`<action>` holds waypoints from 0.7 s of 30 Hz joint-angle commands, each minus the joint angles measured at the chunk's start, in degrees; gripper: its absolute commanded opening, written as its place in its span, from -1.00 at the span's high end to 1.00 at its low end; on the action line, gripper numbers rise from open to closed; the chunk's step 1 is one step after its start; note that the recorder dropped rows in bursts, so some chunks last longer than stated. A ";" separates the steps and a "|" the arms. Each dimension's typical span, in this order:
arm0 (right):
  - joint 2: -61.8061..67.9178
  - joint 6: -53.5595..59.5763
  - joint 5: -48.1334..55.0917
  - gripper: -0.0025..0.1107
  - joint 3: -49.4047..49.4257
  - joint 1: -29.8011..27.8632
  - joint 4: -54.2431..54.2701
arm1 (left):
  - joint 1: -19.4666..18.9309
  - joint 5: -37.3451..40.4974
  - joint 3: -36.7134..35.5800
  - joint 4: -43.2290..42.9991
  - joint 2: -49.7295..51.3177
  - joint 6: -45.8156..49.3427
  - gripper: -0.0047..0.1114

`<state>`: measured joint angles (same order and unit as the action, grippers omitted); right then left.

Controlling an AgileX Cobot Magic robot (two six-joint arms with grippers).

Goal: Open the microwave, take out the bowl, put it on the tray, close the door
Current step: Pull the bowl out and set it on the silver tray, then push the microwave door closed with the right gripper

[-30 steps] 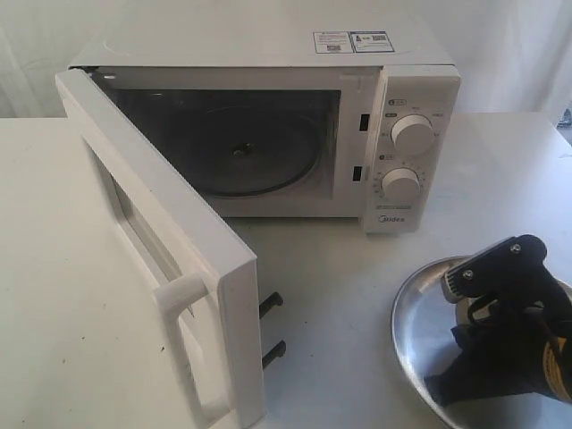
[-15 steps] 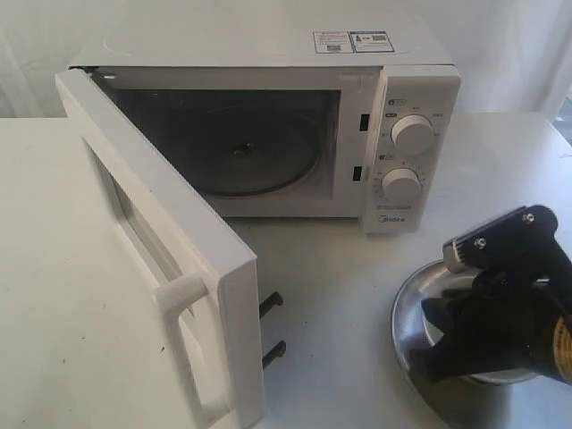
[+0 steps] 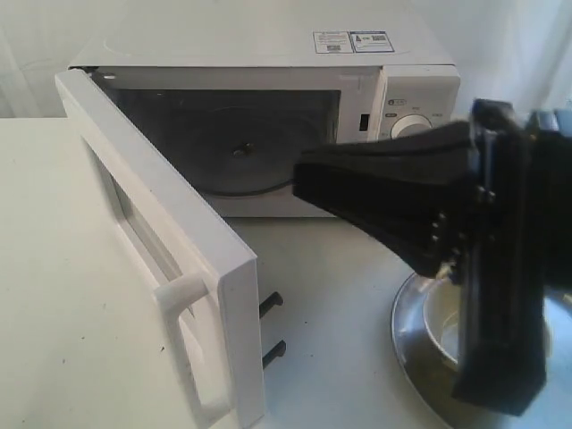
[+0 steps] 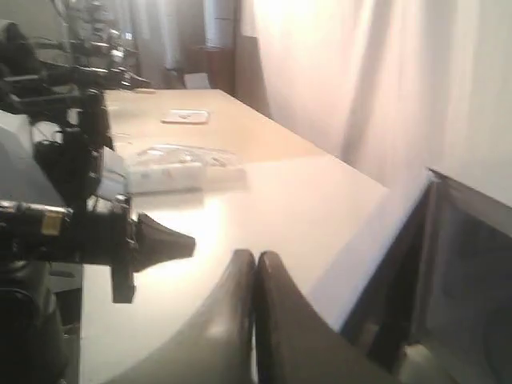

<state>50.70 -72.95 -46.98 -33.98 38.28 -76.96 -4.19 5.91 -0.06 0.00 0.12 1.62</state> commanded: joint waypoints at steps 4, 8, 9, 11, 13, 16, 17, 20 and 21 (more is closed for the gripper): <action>17.46 5.24 -8.00 0.96 -9.86 4.79 0.32 | 0.23 -0.15 0.06 0.00 -0.12 -0.09 0.92; 24.27 6.21 -4.54 0.96 -12.99 9.03 -1.95 | 0.23 -0.15 0.06 0.00 -0.12 -0.09 0.92; 25.48 6.62 -3.23 0.96 -13.71 10.12 -3.47 | 0.23 -0.15 0.06 0.00 -0.12 -0.09 0.92; 26.73 6.75 2.06 0.96 -14.80 12.15 -6.95 | 0.23 -0.15 0.06 0.00 -0.12 -0.09 0.92; 26.83 5.99 11.97 0.96 -15.07 14.14 -9.36 | 0.23 -0.15 0.06 0.00 -0.12 -0.09 0.92; 26.45 3.56 22.25 0.96 -15.20 15.94 -12.97 | 0.23 -0.15 0.06 0.00 -0.12 -0.09 0.92; 26.17 3.33 24.54 0.96 -15.20 16.36 -14.23 | 0.23 -0.15 0.06 0.00 -0.12 -0.09 0.92; 25.78 1.21 34.06 0.96 -15.20 16.62 -17.03 | 0.23 -0.15 0.06 0.00 -0.12 -0.09 0.92; 25.78 0.85 38.79 0.96 -15.20 16.62 -17.55 | 0.23 -0.15 0.06 0.00 -0.12 -0.09 0.92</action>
<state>76.18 -70.44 -20.44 -49.56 54.68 -90.98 -4.19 5.91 -0.06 0.00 0.12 1.62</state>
